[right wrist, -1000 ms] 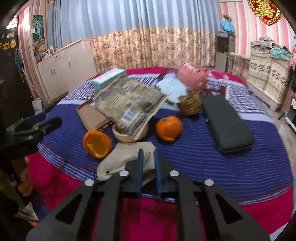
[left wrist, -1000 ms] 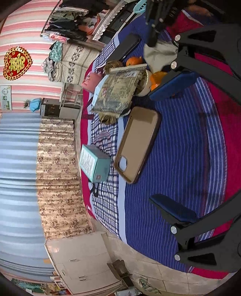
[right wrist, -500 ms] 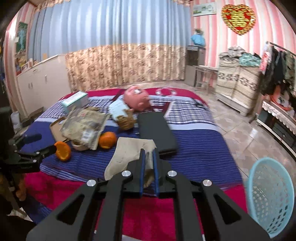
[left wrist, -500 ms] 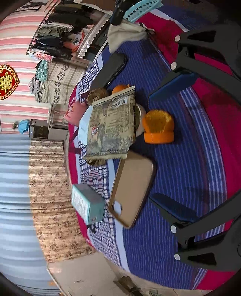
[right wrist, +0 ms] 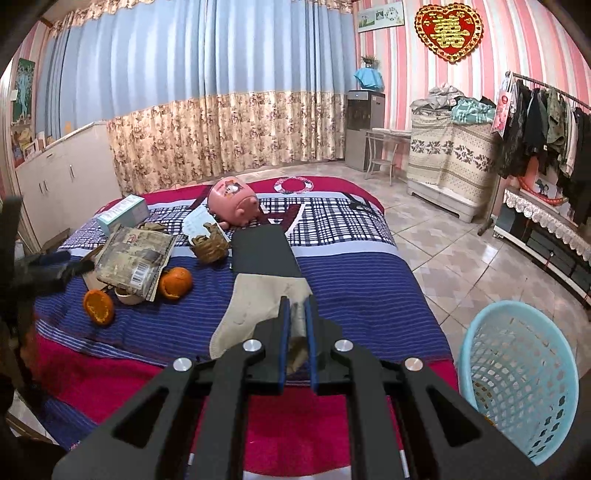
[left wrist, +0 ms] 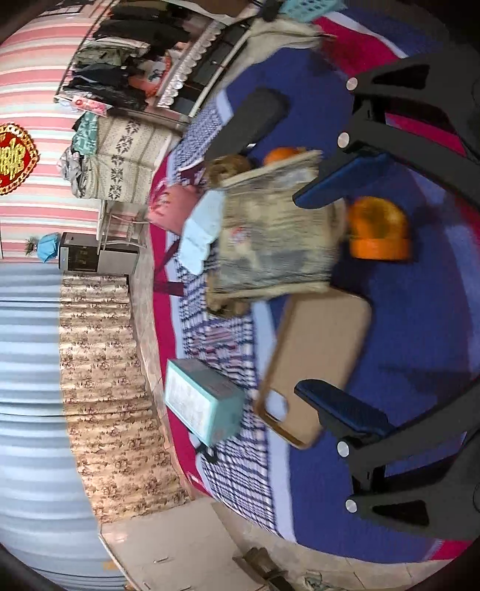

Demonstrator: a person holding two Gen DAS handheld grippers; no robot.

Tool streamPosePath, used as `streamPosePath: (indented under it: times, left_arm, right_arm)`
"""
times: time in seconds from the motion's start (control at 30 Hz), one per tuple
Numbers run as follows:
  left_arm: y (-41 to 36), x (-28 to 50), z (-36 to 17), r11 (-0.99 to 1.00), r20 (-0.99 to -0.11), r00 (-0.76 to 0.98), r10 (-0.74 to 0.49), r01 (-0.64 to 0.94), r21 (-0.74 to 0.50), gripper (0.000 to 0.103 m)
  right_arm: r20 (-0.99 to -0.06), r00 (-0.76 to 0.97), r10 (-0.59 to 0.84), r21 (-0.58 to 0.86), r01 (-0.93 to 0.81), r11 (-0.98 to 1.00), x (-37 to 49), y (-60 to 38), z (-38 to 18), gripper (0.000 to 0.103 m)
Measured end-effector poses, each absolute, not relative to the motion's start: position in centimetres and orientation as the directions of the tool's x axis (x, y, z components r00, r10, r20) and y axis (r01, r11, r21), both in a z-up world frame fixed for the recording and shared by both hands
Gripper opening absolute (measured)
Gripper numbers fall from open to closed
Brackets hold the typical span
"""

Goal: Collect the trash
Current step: 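Grasp the printed paper packet with the left gripper while the right gripper holds the cloth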

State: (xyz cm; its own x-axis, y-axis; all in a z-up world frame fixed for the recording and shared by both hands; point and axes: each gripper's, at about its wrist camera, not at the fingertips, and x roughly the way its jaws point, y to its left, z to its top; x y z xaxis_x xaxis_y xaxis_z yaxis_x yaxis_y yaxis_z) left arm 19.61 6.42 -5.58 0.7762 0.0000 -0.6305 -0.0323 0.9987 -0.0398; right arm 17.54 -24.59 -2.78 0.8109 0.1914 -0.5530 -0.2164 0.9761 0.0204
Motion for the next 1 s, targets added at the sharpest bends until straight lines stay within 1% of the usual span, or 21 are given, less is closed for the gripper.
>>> streamPosePath:
  times: [0.1,0.17,0.23,0.27,0.33,0.37,0.4,0.43,0.47,0.53,0.6,0.73,0.83,1.0]
  left_arm:
    - [6.4,22.4,-6.3,0.996,-0.684,0.728,-0.051,-0.017,-0.092,0.091]
    - [6.5,23.5,-6.9,0.992,-0.704,0.706,-0.078,-0.015,-0.125,0.084]
    - [6.5,24.0,-7.3,0.987,-0.718,0.685,-0.121,0.004,-0.162,0.064]
    - [6.4,24.1,-7.3,0.985,-0.719,0.682,-0.138,0.016,-0.174,0.059]
    - [5.8,23.8,-7.4,0.988,-0.716,0.687,-0.126,0.025,-0.15,0.039]
    - [5.5,23.6,-7.3,0.992,-0.714,0.691,-0.11,0.028,-0.126,0.033]
    - [5.3,23.3,-7.1,0.993,-0.712,0.695,-0.102,0.031,-0.112,0.019]
    - [5.1,23.1,-6.9,0.994,-0.709,0.698,-0.099,0.036,-0.103,0.01]
    - [4.8,22.7,-6.5,0.995,-0.701,0.707,-0.093,0.04,-0.091,0.009]
    - [4.3,21.8,-5.4,0.997,-0.671,0.738,-0.072,0.043,-0.061,0.003]
    - [3.4,20.7,-4.0,0.999,-0.63,0.774,-0.053,0.045,-0.028,0.0]
    - [1.4,19.2,-0.9,0.998,-0.558,0.828,-0.053,0.066,0.002,0.0]
    - [-1.1,18.2,1.6,0.995,-0.486,0.87,-0.082,0.1,0.01,0.0]
    - [-5.0,18.2,3.3,0.986,-0.451,0.881,-0.144,0.165,0.007,0.0]
  right_arm:
    - [-0.55,0.815,0.185,0.021,-0.208,0.978,17.5,-25.0,-2.7,0.009]
    - [-0.548,0.817,0.181,0.024,-0.201,0.979,17.3,-25.2,-2.7,0.009]
    - [-0.546,0.819,0.177,0.029,-0.192,0.981,17.3,-25.6,-2.6,0.009]
    - [-0.543,0.821,0.175,0.034,-0.187,0.982,17.3,-26.0,-2.6,0.009]
    - [-0.539,0.824,0.173,0.04,-0.181,0.983,17.2,-26.4,-2.5,0.009]
    - [-0.537,0.826,0.172,0.042,-0.177,0.983,17.1,-26.5,-2.4,0.009]
    - [-0.534,0.829,0.169,0.043,-0.173,0.984,17.0,-26.7,-2.3,0.009]
    - [-0.532,0.83,0.169,0.044,-0.172,0.984,17.0,-26.9,-2.3,0.009]
    - [-0.531,0.831,0.168,0.045,-0.17,0.984,17.0,-27.0,-2.3,0.009]
    - [-0.527,0.835,0.161,0.046,-0.162,0.986,16.9,-27.3,-2.1,0.009]
    - [-0.522,0.839,0.154,0.047,-0.152,0.987,16.9,-27.7,-2.0,0.009]
    - [-0.508,0.853,0.12,0.04,-0.116,0.992,16.6,-29.1,-1.6,0.009]
    - [-0.49,0.867,0.092,0.046,-0.079,0.996,16.3,-30.7,-1.2,0.009]
    - [-0.463,0.886,0.018,0.058,0.01,0.998,15.6,-34.0,-0.5,0.009]
